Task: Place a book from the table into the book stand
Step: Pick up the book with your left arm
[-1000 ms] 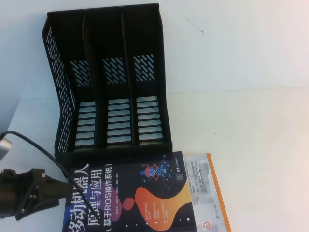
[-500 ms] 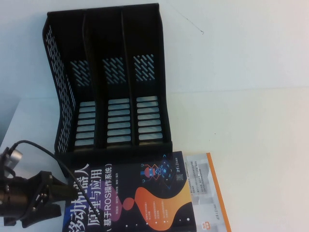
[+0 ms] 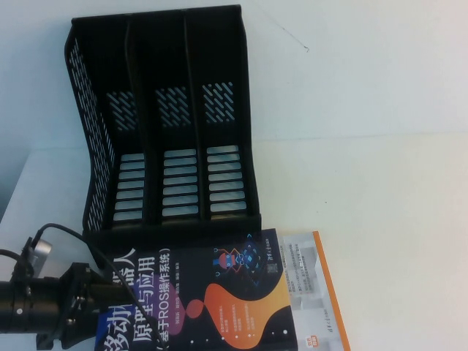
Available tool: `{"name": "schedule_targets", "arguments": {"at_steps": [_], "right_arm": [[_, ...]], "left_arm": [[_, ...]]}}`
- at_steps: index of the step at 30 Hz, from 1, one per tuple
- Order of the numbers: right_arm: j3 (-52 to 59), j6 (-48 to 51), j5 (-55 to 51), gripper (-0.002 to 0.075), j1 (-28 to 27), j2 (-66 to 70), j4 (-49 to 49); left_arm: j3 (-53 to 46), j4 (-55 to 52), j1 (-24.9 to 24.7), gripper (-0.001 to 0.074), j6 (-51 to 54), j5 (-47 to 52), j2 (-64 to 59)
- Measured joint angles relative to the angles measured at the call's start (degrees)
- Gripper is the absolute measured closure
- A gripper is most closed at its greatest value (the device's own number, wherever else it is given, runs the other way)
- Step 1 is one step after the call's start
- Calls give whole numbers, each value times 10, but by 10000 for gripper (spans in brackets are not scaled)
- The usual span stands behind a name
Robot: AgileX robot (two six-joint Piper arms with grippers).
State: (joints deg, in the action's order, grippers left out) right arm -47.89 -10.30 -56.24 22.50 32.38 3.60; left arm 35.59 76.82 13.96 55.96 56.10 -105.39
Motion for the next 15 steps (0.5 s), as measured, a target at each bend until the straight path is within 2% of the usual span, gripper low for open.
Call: {"name": "schedule_targets", "arguments": {"at_steps": [3,9,15], "right_arm": [[1,-4,0,718,0,0,0],[1,-6,3,718,0,0,0],[1,-7,7,718,0,0,0]], "left_arm": [[1,7,0,342,0,14,-5],[1,14,4,587,3,46,-5],[1,15,4,608,3,63,12]]}}
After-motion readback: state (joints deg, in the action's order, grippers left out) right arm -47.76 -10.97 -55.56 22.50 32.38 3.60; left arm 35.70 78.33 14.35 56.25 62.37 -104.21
